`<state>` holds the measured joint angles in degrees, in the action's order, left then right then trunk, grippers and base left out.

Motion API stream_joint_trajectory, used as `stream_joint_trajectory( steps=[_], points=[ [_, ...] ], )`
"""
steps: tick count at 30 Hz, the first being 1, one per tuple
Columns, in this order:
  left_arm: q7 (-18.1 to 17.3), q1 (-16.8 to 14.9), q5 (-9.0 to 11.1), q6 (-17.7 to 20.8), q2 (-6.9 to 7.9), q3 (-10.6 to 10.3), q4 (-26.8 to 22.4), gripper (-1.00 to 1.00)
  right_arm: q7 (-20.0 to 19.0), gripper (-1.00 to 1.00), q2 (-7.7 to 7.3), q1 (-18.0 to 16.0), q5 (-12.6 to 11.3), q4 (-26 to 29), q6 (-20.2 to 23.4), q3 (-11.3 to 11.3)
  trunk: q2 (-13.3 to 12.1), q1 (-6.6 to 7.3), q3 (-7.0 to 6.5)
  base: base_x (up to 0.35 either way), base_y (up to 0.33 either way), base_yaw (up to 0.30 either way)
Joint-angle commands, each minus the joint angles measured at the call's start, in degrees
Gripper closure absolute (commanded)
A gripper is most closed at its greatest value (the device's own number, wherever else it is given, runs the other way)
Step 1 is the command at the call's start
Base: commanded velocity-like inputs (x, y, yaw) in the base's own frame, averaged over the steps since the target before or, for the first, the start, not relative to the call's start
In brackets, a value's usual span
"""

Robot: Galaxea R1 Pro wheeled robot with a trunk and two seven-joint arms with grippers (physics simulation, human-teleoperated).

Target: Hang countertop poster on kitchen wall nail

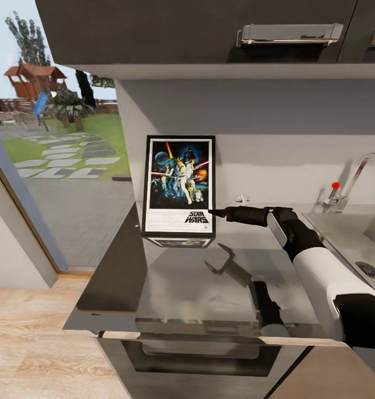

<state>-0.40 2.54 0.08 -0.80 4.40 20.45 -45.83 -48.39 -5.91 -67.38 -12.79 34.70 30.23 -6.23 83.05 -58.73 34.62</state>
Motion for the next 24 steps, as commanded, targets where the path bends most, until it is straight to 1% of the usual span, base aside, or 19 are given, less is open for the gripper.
stream_joint_trajectory(
  steps=[1,24],
  points=[
    [-0.04,0.01,0.01,-0.08,-0.01,0.03,-0.05,-1.00,0.13,-1.00,-0.07,-0.03,-0.57,0.02,0.44,-0.26,0.03,0.00,0.09,0.000,0.000,0.000],
    [-0.04,0.01,-0.05,-0.08,-0.01,0.07,-0.05,-1.00,0.14,-1.00,-0.14,-0.03,-0.57,-0.07,0.44,-0.27,0.03,0.00,1.97,0.000,0.000,0.000]
  ],
)
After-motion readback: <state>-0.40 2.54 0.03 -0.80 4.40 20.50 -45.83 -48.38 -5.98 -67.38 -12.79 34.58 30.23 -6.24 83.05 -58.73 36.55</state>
